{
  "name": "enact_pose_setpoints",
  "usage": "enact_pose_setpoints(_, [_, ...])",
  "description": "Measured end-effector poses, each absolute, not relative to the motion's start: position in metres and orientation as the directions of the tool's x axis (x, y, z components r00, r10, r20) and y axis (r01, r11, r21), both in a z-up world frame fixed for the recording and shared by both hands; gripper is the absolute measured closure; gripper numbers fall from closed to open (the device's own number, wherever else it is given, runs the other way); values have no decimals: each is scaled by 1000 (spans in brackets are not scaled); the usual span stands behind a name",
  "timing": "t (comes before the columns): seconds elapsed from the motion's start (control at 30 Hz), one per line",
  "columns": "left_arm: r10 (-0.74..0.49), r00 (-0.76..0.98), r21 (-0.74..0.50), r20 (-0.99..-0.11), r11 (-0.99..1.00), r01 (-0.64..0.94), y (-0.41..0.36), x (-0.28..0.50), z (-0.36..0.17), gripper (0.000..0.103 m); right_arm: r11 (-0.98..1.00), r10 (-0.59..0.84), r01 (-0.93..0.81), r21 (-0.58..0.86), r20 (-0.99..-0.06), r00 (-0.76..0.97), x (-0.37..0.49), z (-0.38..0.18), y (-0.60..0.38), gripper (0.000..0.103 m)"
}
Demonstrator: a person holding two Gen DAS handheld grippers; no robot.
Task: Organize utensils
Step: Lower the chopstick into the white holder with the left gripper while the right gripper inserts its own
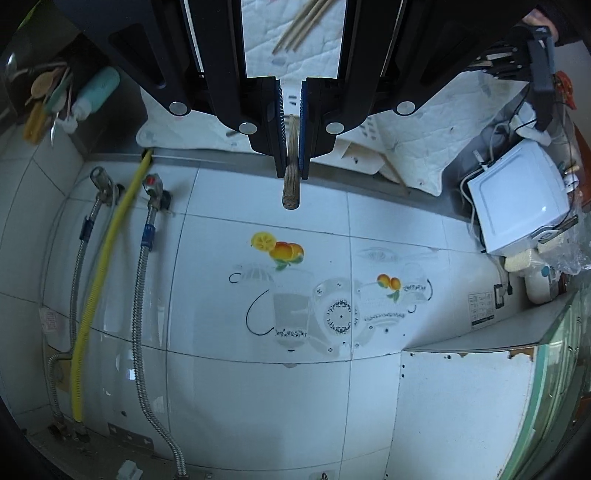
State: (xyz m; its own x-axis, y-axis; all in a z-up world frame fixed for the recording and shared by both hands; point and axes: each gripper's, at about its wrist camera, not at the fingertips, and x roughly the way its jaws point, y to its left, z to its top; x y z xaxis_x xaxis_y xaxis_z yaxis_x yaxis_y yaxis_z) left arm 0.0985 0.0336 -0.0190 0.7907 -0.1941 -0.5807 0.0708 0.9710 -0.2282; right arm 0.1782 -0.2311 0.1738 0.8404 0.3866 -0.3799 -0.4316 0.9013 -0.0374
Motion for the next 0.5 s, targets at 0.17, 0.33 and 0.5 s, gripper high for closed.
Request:
enact_pose_setpoints(0.17, [-188, 815, -208, -548, 974, 84, 39, 104, 4, 98, 910, 364, -413, -29, -421, 831, 222, 164, -214, 96])
enact_pose_setpoints(0.33, [-194, 831, -189, -521, 976, 110, 39, 110, 28, 98, 916, 348, -402, -7, -487, 801, 256, 141, -203, 96])
enact_pose_setpoints(0.5, [-204, 841, -163, -501, 977, 139, 35, 116, 46, 98, 916, 337, -400, -12, -519, 786, 269, 124, -199, 95])
